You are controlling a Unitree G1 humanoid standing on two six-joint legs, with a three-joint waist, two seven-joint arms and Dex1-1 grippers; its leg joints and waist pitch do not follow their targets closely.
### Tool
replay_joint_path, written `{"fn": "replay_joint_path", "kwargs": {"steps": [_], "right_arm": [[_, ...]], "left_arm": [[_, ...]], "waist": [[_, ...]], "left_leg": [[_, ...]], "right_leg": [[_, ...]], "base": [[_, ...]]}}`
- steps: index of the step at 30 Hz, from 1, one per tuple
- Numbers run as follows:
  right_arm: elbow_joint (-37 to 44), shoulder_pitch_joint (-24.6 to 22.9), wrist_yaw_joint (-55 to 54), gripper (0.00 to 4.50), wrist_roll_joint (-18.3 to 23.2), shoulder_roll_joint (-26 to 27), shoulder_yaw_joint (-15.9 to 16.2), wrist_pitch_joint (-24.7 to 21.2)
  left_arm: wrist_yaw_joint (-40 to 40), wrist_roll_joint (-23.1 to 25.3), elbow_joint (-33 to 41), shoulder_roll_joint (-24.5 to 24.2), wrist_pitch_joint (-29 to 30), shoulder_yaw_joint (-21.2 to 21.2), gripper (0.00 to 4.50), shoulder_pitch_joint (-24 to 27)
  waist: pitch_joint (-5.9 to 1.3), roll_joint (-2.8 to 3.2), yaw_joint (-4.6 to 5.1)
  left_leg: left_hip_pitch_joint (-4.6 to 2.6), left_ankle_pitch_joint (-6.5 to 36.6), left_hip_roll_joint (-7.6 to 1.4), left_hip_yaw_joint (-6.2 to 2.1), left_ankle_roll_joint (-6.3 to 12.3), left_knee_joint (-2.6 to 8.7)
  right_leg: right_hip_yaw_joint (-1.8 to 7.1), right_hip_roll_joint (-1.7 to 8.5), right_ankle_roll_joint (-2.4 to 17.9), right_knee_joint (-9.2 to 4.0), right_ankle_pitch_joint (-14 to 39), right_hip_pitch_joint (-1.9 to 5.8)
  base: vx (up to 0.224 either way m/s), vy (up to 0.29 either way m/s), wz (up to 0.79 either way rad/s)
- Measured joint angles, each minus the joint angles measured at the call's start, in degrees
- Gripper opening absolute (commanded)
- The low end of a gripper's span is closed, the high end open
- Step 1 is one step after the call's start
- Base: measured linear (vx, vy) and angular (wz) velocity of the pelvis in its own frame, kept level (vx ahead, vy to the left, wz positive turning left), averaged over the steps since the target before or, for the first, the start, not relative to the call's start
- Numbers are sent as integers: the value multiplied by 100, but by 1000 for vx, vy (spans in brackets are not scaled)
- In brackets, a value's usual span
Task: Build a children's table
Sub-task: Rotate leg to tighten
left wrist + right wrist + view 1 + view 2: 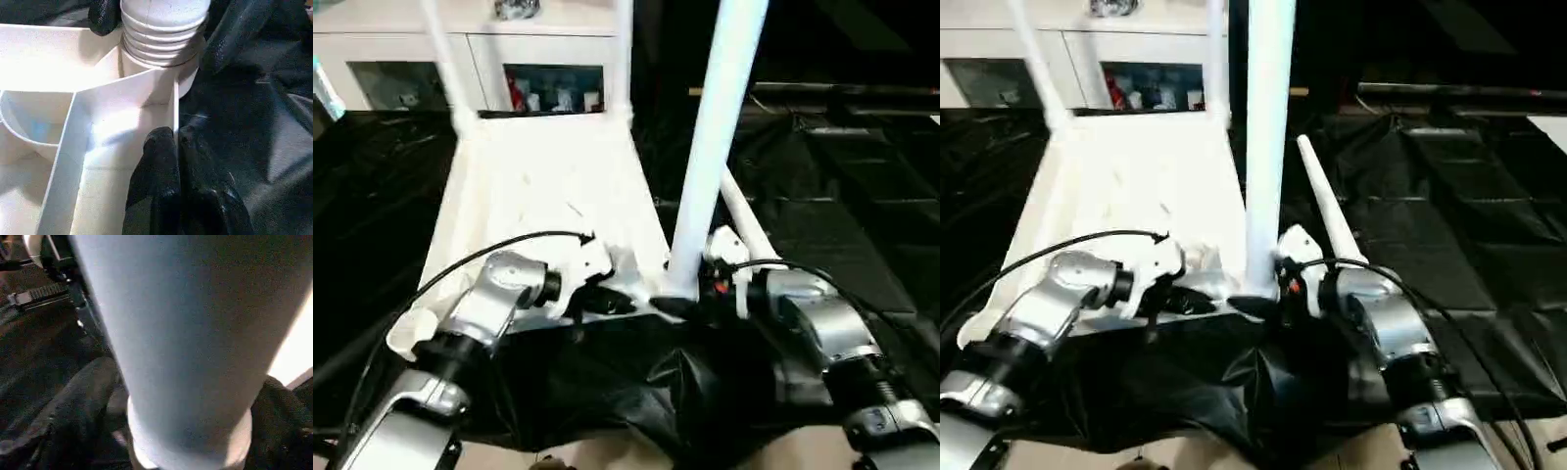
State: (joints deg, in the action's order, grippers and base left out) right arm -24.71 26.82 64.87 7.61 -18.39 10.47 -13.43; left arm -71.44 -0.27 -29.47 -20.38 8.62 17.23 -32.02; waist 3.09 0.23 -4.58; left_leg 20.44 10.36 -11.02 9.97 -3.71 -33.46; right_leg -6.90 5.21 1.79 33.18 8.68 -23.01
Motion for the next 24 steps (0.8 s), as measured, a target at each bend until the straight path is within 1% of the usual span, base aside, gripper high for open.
{"fn": "replay_joint_path", "kwargs": {"steps": [2, 5, 7, 10, 12, 14, 15, 16, 17, 19, 21, 24], "right_arm": [[26, -7, 55, 322, 18, -10, 16, -24], [29, -10, 53, 305, 17, -13, 15, -32], [29, -10, 50, 283, 17, -12, 15, -41], [3, -9, -93, 275, 1, 51, -23, -88], [-133, -4, -437, 273, -13, 229, -182, -116], [-302, 55, -801, 272, -49, 392, -324, -119], [-594, 202, -1284, 272, -79, 588, -481, -105], [-788, 350, -1667, 272, -132, 722, -564, -102], [-1126, 560, -2294, 272, -176, 949, -692, -53], [-1510, 806, -3160, 272, -226, 1209, -854, 33], [-1700, 933, -3577, 272, -232, 1320, -957, 56], [-2092, 1187, -4396, 272, -259, 1608, -1187, 214]], "left_arm": [[-64, -2, 2, -18, -2, 2, 0, 0], [-89, -2, 2, -27, -4, 2, 0, 1], [-88, -2, 2, -27, -4, 2, 0, 1], [16, 7, -6, -10, 32, -5, 0, 1], [275, 35, -54, 71, 129, -66, 0, -9], [532, 94, -137, 182, 195, -114, 0, -59], [856, 166, -334, 337, 280, -174, 0, -186], [1098, 232, -433, 425, 339, -187, 0, -284], [1461, 283, -620, 586, 420, -236, 0, -408], [1963, 351, -818, 830, 540, -297, 0, -558], [2230, 361, -907, 980, 633, -333, 0, -633], [2723, 432, -1098, 1197, 674, -367, 0, -779]], "waist": [[0, 0, -24], [0, 0, -42], [0, 0, -43], [0, 0, -35], [0, 0, -24], [-1, 0, 17], [0, 0, 71], [0, 0, 129], [0, 2, 202], [3, 5, 298], [2, 5, 326], [0, 10, 329]], "left_leg": [[0, 0, 0, 0, 0, 0], [0, 0, 0, 0, 0, 1], [0, 0, 0, 0, 0, 1], [-2, -1, 0, 0, -1, 0], [-11, -2, 0, 0, -2, -3], [-25, -2, 0, 0, -2, -8], [-34, -3, 0, 0, -3, -16], [-32, -3, 1, -1, -3, -20], [-33, -3, 2, -1, -3, -21], [-30, -2, 3, -6, -3, -33], [-29, -1, 5, -7, -1, -34], [-25, 1, 7, -7, 0, -22]], "right_leg": [[0, 0, -1, 0, 0, 0], [0, 0, -2, 0, 1, 0], [0, 0, -2, 0, 1, 0], [0, 0, -2, 1, 1, 0], [0, 0, -3, 4, -1, 5], [1, 0, -4, 4, -3, 17], [1, 0, -5, 4, -3, 25], [0, 0, -5, 3, -3, 23], [-1, 1, -5, -5, -3, 21], [-7, 2, -5, -14, -3, 19], [-7, 3, -5, -16, -3, 20], [-5, 4, -5, -13, -4, 16]], "base": [[0, 0, 0], [0, 0, 0], [0, 0, 0], [0, 0, 0], [0, 0, 0], [0, 0, 0], [0, 0, 0], [0, 0, 0], [0, 0, 0], [0, 0, 0], [0, 0, 0], [0, 0, 0]]}}
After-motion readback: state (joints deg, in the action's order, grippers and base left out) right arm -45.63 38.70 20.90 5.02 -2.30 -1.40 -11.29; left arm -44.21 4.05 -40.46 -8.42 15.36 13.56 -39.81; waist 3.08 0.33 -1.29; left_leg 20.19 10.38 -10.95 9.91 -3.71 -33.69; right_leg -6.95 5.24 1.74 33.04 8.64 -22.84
